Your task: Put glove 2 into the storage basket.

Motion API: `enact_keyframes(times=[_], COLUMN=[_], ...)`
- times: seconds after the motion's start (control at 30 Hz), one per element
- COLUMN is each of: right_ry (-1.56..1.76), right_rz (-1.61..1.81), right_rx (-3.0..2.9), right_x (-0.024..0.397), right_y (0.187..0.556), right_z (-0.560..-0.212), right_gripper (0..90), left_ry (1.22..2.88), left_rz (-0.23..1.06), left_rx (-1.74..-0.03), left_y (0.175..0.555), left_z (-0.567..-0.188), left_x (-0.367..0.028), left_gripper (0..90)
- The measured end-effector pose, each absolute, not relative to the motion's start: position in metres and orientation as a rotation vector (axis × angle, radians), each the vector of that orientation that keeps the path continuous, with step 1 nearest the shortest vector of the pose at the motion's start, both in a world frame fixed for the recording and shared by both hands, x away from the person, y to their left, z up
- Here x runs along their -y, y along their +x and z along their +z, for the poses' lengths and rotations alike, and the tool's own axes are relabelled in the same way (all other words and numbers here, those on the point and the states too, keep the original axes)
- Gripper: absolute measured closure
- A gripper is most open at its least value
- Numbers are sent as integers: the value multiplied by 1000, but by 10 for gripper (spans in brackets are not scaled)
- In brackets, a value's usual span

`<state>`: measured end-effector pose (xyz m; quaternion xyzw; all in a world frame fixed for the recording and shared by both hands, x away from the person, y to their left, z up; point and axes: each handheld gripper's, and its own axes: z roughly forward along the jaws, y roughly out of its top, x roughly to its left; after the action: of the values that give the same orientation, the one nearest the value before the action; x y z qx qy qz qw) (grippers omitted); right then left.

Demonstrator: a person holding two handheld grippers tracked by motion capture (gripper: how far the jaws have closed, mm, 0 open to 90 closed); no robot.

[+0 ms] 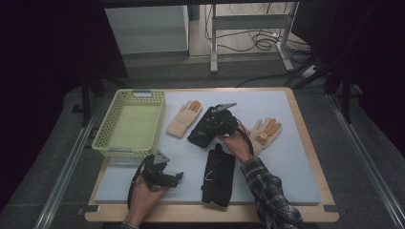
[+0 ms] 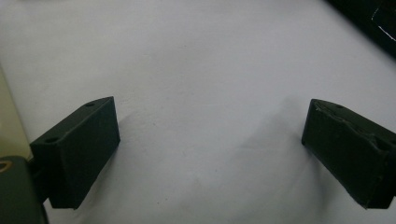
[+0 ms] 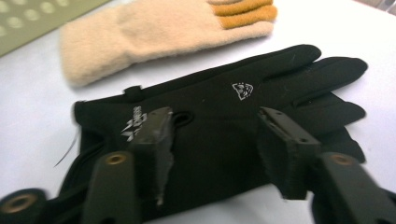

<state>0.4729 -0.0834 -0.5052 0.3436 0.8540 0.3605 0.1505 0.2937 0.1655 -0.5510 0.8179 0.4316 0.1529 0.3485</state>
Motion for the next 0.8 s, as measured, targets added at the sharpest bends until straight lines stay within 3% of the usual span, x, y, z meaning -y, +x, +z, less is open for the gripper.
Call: enact_keyframes(times=[0.17,0.23,0.33,0.37,0.43,0.8], right_ry=[1010,1029,1034,1037,1009,995], right_rz=[970,991,979,998,996,1011], right_rx=[-2496,-2498,-2448,-2432,-2421,-2432], right_x=[73,73,72,73,74,79], right_y=[487,489,487,485,480,480], right_z=[-522,-524,-526,-526,-528,-513], right_gripper=[322,336,525,666,770,841], left_ry=[2117,2115,2117,2117,2124,2124], left_rz=[395,397,399,399,399,397], left_rx=[-1119,-1119,-1119,-1119,-1116,-1115], left_y=[294,294,294,294,294,294], left_z=[-551,-551,-551,-551,-551,-551], left_x=[-165,-165,-165,-165,-166,-166], left_gripper=[44,44,43,43,43,44])
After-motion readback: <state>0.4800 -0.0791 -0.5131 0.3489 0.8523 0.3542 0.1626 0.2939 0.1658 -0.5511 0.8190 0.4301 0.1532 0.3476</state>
